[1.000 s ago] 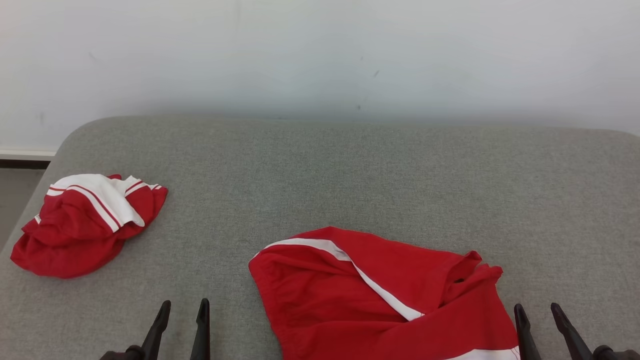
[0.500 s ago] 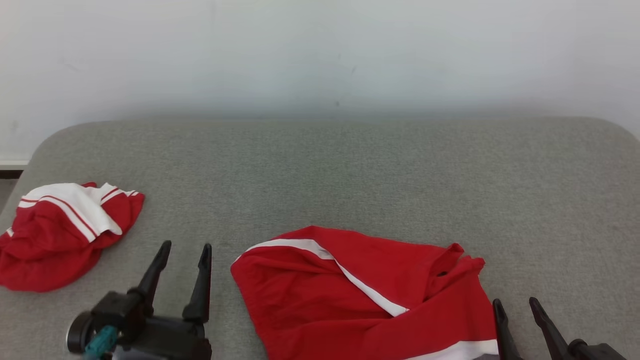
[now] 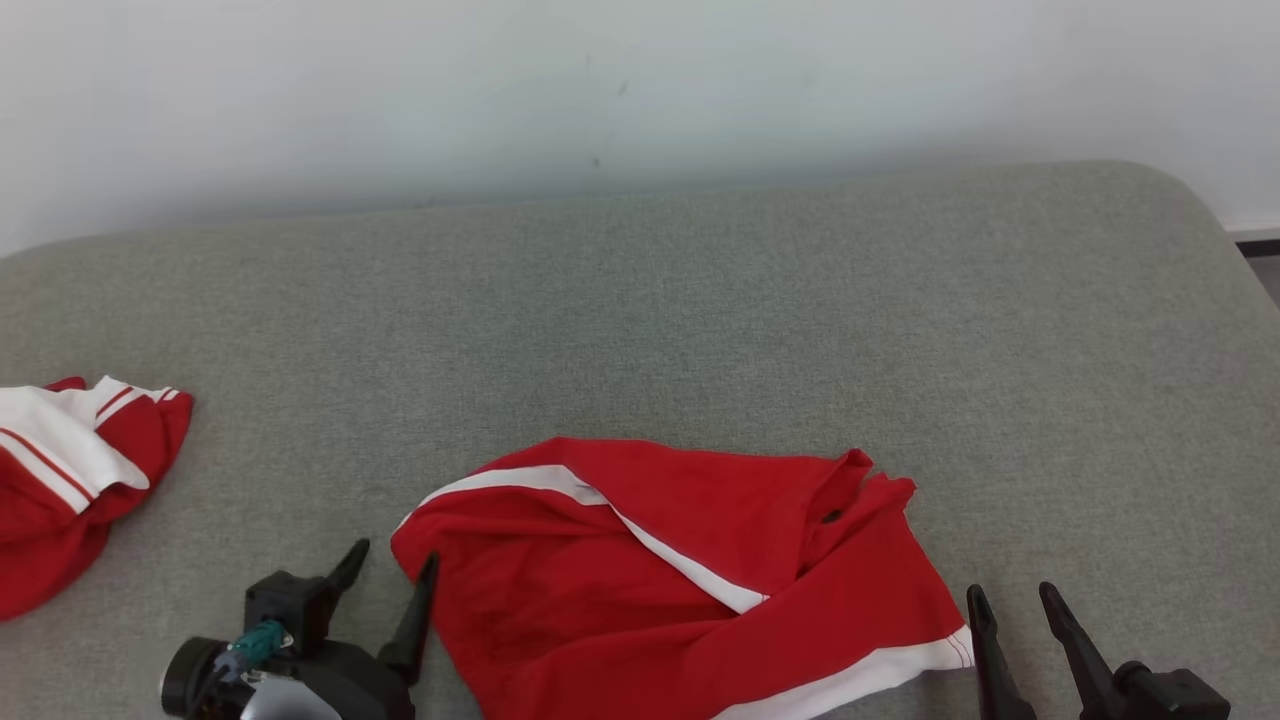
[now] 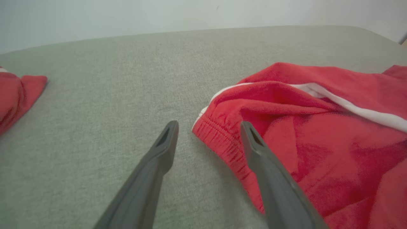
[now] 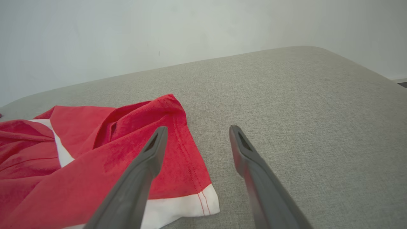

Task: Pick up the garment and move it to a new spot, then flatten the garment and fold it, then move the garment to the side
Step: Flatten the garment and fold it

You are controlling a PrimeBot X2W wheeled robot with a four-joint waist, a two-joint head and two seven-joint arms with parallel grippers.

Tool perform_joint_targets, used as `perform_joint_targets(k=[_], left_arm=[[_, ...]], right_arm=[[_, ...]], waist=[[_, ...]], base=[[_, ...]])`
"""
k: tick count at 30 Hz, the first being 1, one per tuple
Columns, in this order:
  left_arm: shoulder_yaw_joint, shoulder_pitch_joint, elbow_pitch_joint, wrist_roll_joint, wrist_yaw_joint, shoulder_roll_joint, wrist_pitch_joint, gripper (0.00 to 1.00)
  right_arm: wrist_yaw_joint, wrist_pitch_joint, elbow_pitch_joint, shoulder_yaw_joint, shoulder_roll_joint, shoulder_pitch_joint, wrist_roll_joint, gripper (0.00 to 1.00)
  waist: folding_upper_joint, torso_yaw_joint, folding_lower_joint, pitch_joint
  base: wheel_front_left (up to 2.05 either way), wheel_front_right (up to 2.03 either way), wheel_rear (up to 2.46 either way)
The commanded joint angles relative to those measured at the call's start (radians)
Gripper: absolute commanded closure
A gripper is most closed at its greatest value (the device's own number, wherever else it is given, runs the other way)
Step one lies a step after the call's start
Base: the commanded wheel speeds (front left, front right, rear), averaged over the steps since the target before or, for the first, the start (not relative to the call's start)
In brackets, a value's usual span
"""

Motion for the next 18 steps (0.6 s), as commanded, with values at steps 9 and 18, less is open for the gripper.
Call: perform_joint_targets(k=[9,18], left_arm=[[-0.122,-0.072,0.139,-0.09,0.002,0.003,-0.006,0.25],[-0.149,-0.241,0.15,-0.112,0.002,0.05,-0.01,1.0]], right_arm=[[-0.002,-0.003,-0.005,-0.006,0.013,-0.027,-0.018,0.0],[-0.002,-0.003,-0.006,-0.011,0.016,-0.056,-0.024,0.0]], waist=[[0.0,-0.027,-0.0001,0.04],[0.0,-0.038,-0.0001,0.071]], base=[[0.0,0.0,0.0],[0.0,0.0,0.0]])
